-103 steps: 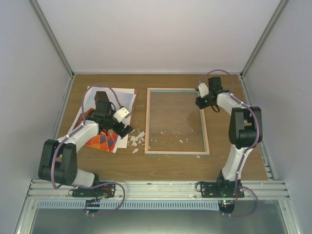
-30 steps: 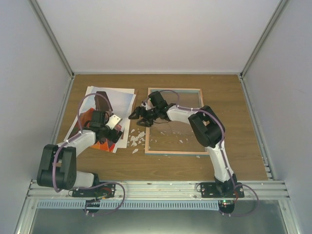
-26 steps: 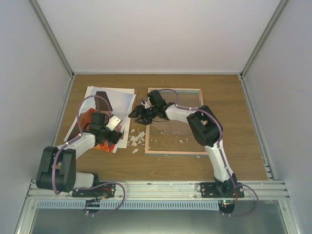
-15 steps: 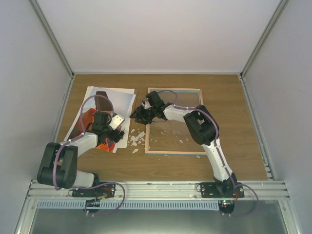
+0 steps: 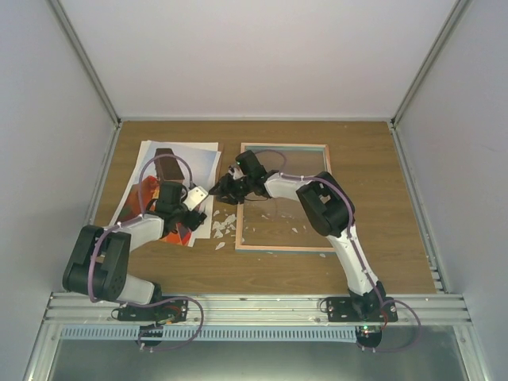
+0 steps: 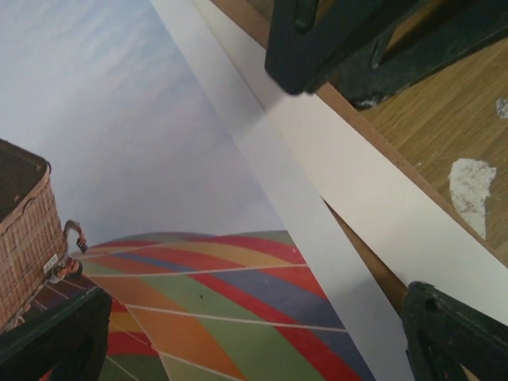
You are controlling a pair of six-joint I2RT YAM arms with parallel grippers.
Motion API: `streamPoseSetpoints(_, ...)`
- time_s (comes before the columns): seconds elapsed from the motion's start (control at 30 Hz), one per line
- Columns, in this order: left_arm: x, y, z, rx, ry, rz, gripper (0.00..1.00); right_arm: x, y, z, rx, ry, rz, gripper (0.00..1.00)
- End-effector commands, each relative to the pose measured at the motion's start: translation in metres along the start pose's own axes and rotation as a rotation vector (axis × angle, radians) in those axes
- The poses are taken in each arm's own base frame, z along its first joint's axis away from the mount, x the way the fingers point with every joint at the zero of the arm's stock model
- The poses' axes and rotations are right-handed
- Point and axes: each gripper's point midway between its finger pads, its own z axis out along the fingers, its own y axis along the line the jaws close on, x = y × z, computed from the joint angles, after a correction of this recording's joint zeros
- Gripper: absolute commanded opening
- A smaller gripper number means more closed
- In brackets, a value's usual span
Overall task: Put the photo into the frame
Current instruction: Pick up the photo frame item at the center of the board.
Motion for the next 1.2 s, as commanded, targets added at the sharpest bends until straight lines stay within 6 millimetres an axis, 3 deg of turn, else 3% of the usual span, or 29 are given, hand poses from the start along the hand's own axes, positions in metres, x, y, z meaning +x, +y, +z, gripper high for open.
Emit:
streamPoseSetpoints(0.0, 0.0, -0.01, 0.009, 0.049, 0.019, 0.041, 0.99, 0.02, -0.032, 0.018, 0.045, 0.063, 0.091, 0.42)
streamPoseSetpoints(0.27, -0.018, -0.02, 0.021, 0.14, -0.004, 0.065, 0.99, 0.027, -0.037, 0.022, 0.036, 0.08, 0.122, 0.41)
streamPoseSetpoints(0.53, -0.022, -0.022, 0.025, 0.146, 0.0, 0.073, 0.99, 0.028, -0.034, 0.021, 0.028, 0.081, 0.106, 0.37)
streamPoseSetpoints(0.83, -0.043, 0.011, -0.011, 0.14, -0.089, -0.039, 0.99, 0.015, -0.023, 0.006, 0.012, 0.029, -0.04, 0.17)
streamPoseSetpoints(0.97, -0.037, 0.026, -0.019, 0.124, -0.095, -0.092, 0.99, 0.013, -0.011, 0.003, -0.022, 0.018, -0.1, 0.11)
streamPoseSetpoints(1.17, -0.019, 0.046, -0.017, 0.078, -0.053, -0.15, 0.99, 0.009, 0.005, -0.002, -0.061, -0.011, -0.182, 0.05)
